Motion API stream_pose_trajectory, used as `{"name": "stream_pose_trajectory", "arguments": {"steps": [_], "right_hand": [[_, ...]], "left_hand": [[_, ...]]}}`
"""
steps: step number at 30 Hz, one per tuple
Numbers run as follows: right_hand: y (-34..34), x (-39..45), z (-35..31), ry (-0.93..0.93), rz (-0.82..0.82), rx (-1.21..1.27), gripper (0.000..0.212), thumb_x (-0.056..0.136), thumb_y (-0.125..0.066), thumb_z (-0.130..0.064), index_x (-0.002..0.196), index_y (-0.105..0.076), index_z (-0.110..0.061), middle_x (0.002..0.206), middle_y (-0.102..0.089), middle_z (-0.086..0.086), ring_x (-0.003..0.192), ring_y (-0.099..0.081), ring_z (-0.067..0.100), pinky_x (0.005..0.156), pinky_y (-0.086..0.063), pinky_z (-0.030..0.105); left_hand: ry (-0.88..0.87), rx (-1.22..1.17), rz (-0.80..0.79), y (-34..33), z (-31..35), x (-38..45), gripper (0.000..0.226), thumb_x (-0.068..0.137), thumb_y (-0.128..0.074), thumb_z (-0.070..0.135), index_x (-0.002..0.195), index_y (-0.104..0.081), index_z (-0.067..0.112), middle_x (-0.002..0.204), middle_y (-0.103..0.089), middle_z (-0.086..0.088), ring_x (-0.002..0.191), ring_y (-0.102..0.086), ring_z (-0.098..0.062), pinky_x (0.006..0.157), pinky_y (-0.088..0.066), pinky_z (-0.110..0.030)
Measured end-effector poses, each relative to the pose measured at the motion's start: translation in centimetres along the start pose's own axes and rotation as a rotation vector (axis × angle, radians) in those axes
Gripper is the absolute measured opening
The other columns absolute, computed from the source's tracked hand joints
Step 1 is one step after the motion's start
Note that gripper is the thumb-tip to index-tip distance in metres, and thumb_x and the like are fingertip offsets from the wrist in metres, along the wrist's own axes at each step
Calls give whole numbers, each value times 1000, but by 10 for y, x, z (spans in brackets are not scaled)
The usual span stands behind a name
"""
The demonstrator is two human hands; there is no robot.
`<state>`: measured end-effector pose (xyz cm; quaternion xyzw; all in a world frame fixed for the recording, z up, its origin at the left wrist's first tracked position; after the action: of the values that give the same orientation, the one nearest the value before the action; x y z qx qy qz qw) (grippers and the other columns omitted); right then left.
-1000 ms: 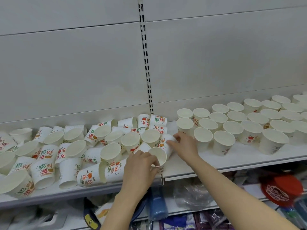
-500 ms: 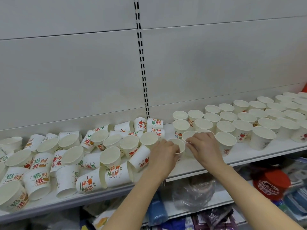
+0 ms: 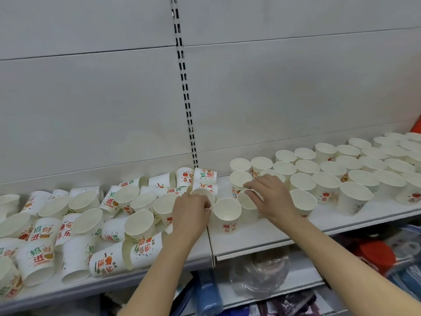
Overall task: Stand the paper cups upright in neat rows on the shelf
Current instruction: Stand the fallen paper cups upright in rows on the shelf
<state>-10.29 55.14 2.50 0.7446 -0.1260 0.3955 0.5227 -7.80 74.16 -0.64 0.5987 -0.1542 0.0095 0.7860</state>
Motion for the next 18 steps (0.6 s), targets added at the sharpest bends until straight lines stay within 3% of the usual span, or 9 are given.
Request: {"name": "stream_pose_trajectory", "arguments": {"steps": [5, 8, 12, 18], "right_hand": [[-64, 56, -3, 21, -290, 47, 11, 84, -67, -21, 93, -71, -17, 88, -69, 0, 82, -60, 26, 75, -46, 38], [-96, 83, -8, 72, -443, 58, 20, 91, -61, -24, 108, -69, -17, 104, -69, 0, 97, -56, 23, 83, -41, 34], [-137, 108, -15, 141, -584, 78, 28, 93, -57, -24, 121, -63, -22, 119, -63, -4, 111, -51, 20, 93, -37, 31], [-205, 108, -39, 409, -981, -105, 57, 86, -63, -32, 139, -41, -34, 144, -40, -8, 124, -37, 22, 103, -35, 40]], "left_hand": [[0, 60, 34, 5, 0, -1, 17, 92, -59, 34, 95, -75, 28, 91, -71, 8, 85, -59, -14, 75, -43, -26], [3, 30, -5, 3, -4, -5, 20, 90, -61, 44, 99, -74, 31, 95, -71, 12, 87, -59, -11, 78, -46, -25], [171, -182, 40, 15, -38, 3, 21, 86, -65, 49, 99, -73, 34, 96, -70, 18, 90, -60, -4, 77, -52, -30], [318, -92, -3, 14, -65, 36, 27, 89, -60, 49, 108, -70, 31, 100, -71, 12, 96, -62, -10, 74, -50, -29]]}}
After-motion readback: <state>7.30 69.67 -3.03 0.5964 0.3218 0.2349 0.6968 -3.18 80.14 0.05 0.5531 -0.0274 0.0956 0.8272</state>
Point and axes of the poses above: each hand's wrist, its own x-axis towards the middle knuckle, its own y-axis out of the back of the hand, z = x × y, the point moved 10 cm from there along x, towards the middle knuckle
